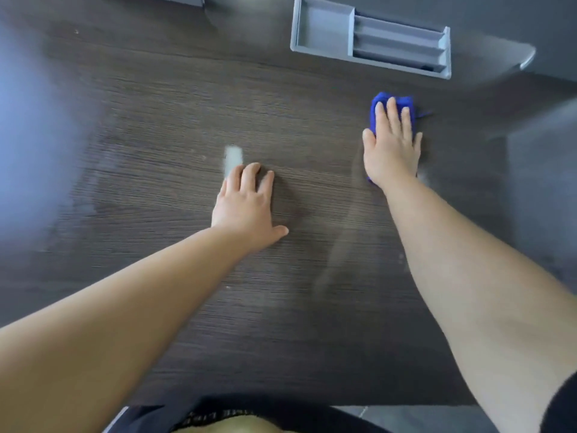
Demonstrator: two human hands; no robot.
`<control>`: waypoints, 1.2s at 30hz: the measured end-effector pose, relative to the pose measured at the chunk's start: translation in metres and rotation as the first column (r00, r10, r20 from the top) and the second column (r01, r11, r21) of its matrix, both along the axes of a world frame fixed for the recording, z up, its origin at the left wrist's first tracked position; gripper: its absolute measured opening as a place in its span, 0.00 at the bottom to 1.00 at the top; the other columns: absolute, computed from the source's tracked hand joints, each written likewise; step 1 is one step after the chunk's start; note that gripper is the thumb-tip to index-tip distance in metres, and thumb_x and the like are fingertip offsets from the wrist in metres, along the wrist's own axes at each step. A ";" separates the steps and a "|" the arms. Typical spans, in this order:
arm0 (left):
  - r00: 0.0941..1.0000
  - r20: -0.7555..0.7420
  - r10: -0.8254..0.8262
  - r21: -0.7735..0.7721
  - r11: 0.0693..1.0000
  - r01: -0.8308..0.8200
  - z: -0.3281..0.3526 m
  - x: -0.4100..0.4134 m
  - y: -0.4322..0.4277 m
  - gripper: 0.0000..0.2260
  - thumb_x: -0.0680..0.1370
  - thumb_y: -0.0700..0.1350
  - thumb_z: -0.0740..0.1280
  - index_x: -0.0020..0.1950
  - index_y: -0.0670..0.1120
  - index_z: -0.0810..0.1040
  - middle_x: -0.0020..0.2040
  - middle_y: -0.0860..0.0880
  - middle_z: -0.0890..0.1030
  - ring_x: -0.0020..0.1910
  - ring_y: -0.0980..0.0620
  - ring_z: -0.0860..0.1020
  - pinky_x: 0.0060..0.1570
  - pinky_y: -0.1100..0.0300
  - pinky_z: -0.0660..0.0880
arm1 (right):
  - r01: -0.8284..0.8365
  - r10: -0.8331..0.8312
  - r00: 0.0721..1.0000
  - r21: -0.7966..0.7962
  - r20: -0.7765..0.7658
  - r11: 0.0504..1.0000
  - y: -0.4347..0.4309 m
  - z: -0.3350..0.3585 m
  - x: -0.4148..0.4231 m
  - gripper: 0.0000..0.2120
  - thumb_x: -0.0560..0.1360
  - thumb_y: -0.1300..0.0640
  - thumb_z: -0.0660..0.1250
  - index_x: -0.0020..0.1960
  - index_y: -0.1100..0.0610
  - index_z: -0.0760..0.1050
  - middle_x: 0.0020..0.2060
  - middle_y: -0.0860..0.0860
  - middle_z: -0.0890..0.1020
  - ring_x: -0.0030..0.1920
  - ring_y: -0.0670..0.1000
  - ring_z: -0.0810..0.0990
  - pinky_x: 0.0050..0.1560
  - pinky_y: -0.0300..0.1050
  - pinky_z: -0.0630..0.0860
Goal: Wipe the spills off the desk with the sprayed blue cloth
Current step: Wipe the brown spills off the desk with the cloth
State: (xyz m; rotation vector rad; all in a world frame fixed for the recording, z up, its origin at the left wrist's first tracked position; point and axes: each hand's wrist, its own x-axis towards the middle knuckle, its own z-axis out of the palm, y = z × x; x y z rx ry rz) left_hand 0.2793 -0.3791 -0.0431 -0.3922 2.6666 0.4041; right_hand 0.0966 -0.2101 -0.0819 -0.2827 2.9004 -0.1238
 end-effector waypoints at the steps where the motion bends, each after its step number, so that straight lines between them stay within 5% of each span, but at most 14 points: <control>1: 1.000 0.000 0.003 -0.001 1.000 -0.003 0.000 -0.001 0.002 0.43 0.69 0.62 0.70 0.76 0.48 0.52 0.75 0.46 0.52 0.74 0.43 0.48 0.72 0.50 0.53 | 0.073 -0.073 0.997 0.012 -0.004 0.997 0.012 0.002 0.011 0.25 0.82 0.47 0.47 0.78 0.49 0.47 0.77 0.45 0.45 0.77 0.50 0.43 0.74 0.59 0.46; 4: 0.999 -0.040 -0.016 -0.026 1.000 0.015 -0.001 -0.004 0.008 0.41 0.70 0.62 0.69 0.75 0.47 0.54 0.74 0.46 0.53 0.73 0.42 0.50 0.72 0.49 0.52 | 0.143 -0.142 0.990 0.017 -0.020 0.990 0.017 0.000 0.076 0.27 0.82 0.46 0.48 0.78 0.51 0.45 0.77 0.47 0.44 0.77 0.52 0.43 0.74 0.60 0.47; 8: 0.993 -0.084 -0.087 -0.025 0.996 0.085 -0.002 -0.001 0.022 0.38 0.71 0.60 0.68 0.75 0.47 0.56 0.74 0.46 0.54 0.74 0.41 0.50 0.73 0.49 0.49 | -0.229 0.227 0.972 -0.022 -0.057 0.973 -0.010 -0.005 0.152 0.28 0.79 0.44 0.48 0.77 0.52 0.52 0.77 0.49 0.54 0.76 0.54 0.51 0.72 0.61 0.48; 11: 0.988 -0.084 -0.126 -0.028 0.992 0.124 -0.002 0.007 0.029 0.38 0.72 0.59 0.68 0.75 0.48 0.55 0.74 0.46 0.54 0.74 0.42 0.50 0.73 0.50 0.49 | -0.382 0.381 0.924 -0.034 -0.026 0.924 0.001 -0.003 0.116 0.26 0.80 0.45 0.49 0.77 0.49 0.53 0.77 0.46 0.53 0.77 0.51 0.49 0.74 0.61 0.49; 15: 0.983 -0.077 -0.165 -0.057 0.985 0.161 -0.002 0.027 0.026 0.38 0.73 0.60 0.66 0.76 0.48 0.54 0.74 0.46 0.54 0.74 0.41 0.49 0.73 0.49 0.48 | -0.023 0.022 0.999 -0.023 -0.031 0.999 0.047 -0.005 0.091 0.26 0.82 0.46 0.49 0.77 0.49 0.48 0.77 0.45 0.48 0.77 0.50 0.45 0.74 0.60 0.48; 18: 0.985 -0.079 -0.156 -0.045 0.987 0.153 -0.004 0.052 0.018 0.37 0.72 0.60 0.67 0.75 0.49 0.56 0.74 0.47 0.55 0.73 0.42 0.50 0.73 0.49 0.49 | 0.164 -0.165 0.985 -0.011 -0.050 0.986 0.056 -0.005 0.147 0.27 0.81 0.46 0.49 0.78 0.52 0.48 0.77 0.48 0.48 0.77 0.52 0.45 0.73 0.61 0.49; 22: 0.992 -0.125 -0.028 0.078 0.996 0.038 -0.008 0.085 0.004 0.32 0.73 0.55 0.68 0.74 0.48 0.61 0.73 0.47 0.58 0.73 0.44 0.53 0.68 0.49 0.60 | -0.039 0.036 0.995 -0.039 -0.088 0.998 0.007 -0.006 0.250 0.28 0.79 0.45 0.52 0.76 0.54 0.55 0.76 0.51 0.56 0.76 0.55 0.53 0.72 0.62 0.50; 26: 0.989 -0.148 -0.005 0.099 0.995 0.020 -0.006 0.110 0.004 0.26 0.74 0.48 0.66 0.72 0.49 0.65 0.72 0.47 0.60 0.72 0.44 0.54 0.65 0.48 0.63 | -0.293 0.291 0.956 -0.063 -0.036 0.954 -0.004 -0.004 0.249 0.27 0.78 0.44 0.49 0.75 0.52 0.60 0.75 0.48 0.61 0.75 0.54 0.57 0.71 0.62 0.56; 28: 0.990 -0.134 -0.050 0.085 0.994 0.062 -0.006 0.124 0.010 0.26 0.74 0.48 0.65 0.71 0.49 0.65 0.72 0.47 0.59 0.71 0.44 0.54 0.66 0.48 0.62 | -0.221 0.220 0.975 -0.044 -0.027 0.974 0.023 -0.004 0.239 0.26 0.80 0.45 0.50 0.76 0.50 0.55 0.76 0.46 0.55 0.76 0.52 0.52 0.73 0.61 0.52; 32: 0.986 -0.103 -0.132 0.083 0.986 0.141 -0.003 0.152 0.029 0.26 0.76 0.50 0.64 0.73 0.49 0.62 0.73 0.47 0.57 0.72 0.43 0.53 0.68 0.48 0.60 | 0.216 -0.215 0.976 0.026 -0.033 0.976 0.056 -0.003 0.269 0.28 0.81 0.46 0.50 0.78 0.52 0.48 0.77 0.48 0.48 0.77 0.52 0.46 0.73 0.61 0.50; 36: 0.980 -0.101 -0.170 0.079 0.981 0.178 -0.001 0.168 0.041 0.26 0.76 0.48 0.63 0.73 0.49 0.63 0.74 0.47 0.57 0.72 0.43 0.54 0.68 0.50 0.60 | 0.099 -0.101 0.988 -0.019 -0.118 0.995 0.013 -0.008 0.344 0.28 0.78 0.45 0.51 0.75 0.55 0.60 0.75 0.51 0.60 0.75 0.55 0.58 0.70 0.63 0.56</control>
